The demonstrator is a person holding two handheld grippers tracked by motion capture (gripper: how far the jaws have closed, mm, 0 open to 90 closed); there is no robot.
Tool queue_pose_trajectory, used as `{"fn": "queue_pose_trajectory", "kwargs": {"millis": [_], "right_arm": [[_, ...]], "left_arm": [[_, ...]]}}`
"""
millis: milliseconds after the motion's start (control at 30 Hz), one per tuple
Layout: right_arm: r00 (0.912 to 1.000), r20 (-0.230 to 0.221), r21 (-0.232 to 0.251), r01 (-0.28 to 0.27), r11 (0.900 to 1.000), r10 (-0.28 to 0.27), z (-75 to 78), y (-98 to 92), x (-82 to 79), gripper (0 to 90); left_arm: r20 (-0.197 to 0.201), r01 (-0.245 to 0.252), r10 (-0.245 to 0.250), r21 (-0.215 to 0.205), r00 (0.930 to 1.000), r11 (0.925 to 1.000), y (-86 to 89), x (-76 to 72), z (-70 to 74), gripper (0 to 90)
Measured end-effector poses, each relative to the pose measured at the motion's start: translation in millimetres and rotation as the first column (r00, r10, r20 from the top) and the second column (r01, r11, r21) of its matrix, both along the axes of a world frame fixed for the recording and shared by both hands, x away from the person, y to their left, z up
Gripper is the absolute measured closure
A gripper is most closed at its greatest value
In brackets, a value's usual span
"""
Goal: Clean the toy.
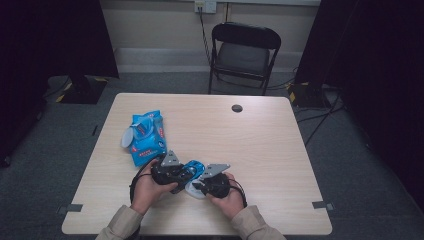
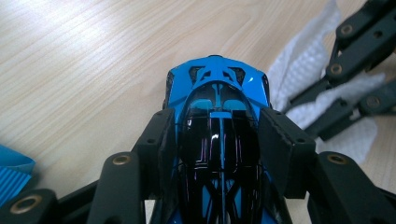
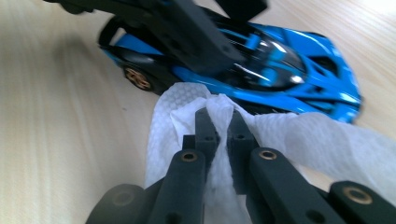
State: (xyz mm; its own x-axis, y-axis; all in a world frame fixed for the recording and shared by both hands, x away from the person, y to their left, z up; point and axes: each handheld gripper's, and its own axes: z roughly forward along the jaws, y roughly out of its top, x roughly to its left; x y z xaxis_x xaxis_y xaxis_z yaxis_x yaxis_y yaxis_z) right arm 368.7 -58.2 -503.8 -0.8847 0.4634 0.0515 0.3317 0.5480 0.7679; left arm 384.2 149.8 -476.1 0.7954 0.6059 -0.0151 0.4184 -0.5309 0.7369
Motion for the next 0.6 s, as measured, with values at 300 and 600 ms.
{"fn": "queue_pose_trajectory", "kwargs": {"millis": [300,600], "right_arm": [[0.9994,-0.007,0.0,-0.034,0.999,0.034,0.4,13.0,-6.7,86.8],[0.9967,-0.019,0.011,-0.078,0.997,0.079,0.2,28.3,-15.8,86.8]], "left_arm": [[0.003,-0.002,0.002,0.006,1.0,1.0,-0.4,-0.2,0.2,47.9],[0.002,-0.004,0.004,0.004,1.0,1.0,-0.2,-0.6,0.3,48.0]]}}
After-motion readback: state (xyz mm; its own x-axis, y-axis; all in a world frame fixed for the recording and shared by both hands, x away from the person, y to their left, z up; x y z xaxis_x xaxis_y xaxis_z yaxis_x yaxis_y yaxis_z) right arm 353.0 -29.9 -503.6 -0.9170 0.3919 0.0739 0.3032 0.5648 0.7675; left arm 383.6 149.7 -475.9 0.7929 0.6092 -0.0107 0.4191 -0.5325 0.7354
